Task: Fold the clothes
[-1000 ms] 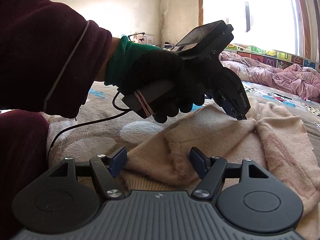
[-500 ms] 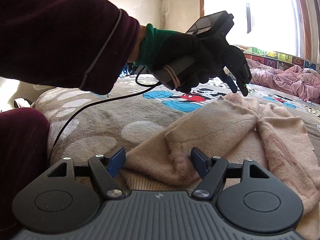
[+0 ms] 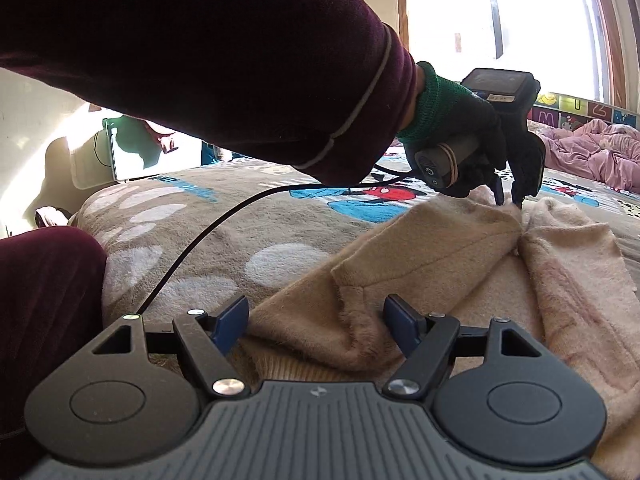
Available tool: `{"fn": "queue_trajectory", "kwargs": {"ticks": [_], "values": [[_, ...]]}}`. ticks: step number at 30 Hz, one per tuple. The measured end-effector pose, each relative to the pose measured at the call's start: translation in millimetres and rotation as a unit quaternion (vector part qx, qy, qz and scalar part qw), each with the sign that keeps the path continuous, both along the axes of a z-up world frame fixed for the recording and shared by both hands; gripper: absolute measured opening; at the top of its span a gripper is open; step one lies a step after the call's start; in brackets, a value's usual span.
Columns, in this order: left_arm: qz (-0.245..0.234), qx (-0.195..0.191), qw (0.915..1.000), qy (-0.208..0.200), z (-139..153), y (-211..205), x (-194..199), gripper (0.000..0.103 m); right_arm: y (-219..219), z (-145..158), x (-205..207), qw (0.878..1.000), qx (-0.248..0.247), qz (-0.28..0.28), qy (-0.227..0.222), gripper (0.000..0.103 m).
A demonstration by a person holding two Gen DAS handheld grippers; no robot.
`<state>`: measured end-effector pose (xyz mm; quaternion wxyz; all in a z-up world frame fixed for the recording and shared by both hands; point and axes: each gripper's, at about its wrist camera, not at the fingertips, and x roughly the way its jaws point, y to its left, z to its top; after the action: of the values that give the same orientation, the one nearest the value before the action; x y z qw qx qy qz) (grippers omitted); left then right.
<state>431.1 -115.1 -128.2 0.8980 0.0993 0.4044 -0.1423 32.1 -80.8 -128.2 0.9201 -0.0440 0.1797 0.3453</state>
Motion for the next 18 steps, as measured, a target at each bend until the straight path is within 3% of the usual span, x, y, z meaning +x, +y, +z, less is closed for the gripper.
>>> {"fn": "queue_trajectory", "kwargs": {"ticks": [7, 11, 15, 18], "values": [[-0.007, -0.055, 0.9983, -0.017, 17.9, -3.1, -10.5, 0.008, 0.6, 0.3, -0.1, 1.000, 0.003, -0.001, -0.001, 0.074], [-0.004, -0.068, 0.9974, -0.023, 20.0, -2.1, -11.7, 0.033, 1.6, -0.1, 0.8, 1.000, 0.002, -0.001, 0.001, 0.074], [-0.005, -0.114, 0.9934, -0.012, 25.8, -4.7, -5.7, 0.033, 1.6, -0.5, 0.8, 1.000, 0.004, 0.000, 0.001, 0.075], [0.005, -0.105, 0.9945, 0.000, 16.3, -18.0, 11.7, 0.033, 1.1, -0.8, 1.2, 1.000, 0.004, 0.000, 0.001, 0.075]]}}
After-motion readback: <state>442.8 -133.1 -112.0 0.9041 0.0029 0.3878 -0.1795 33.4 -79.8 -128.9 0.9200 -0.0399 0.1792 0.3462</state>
